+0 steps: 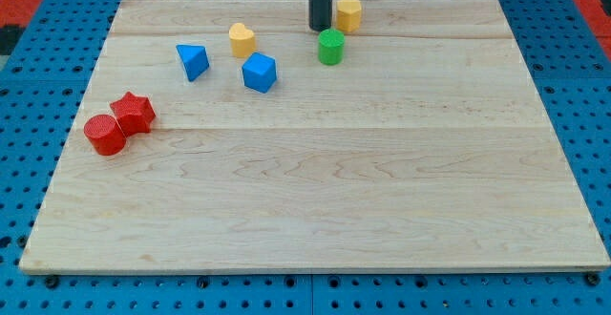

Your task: Move the yellow hexagon in between the green circle and yellow heart

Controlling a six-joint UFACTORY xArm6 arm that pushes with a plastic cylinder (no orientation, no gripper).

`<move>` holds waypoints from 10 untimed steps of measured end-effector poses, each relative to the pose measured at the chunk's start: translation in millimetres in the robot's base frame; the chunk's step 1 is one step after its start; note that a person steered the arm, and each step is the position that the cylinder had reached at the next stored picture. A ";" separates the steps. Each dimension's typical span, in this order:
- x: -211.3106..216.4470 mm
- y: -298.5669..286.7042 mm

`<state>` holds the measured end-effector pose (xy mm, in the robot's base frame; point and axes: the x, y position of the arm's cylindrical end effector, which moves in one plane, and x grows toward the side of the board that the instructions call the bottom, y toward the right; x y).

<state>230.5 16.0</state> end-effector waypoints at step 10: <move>44.7 -17.7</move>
<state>275.2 -1.7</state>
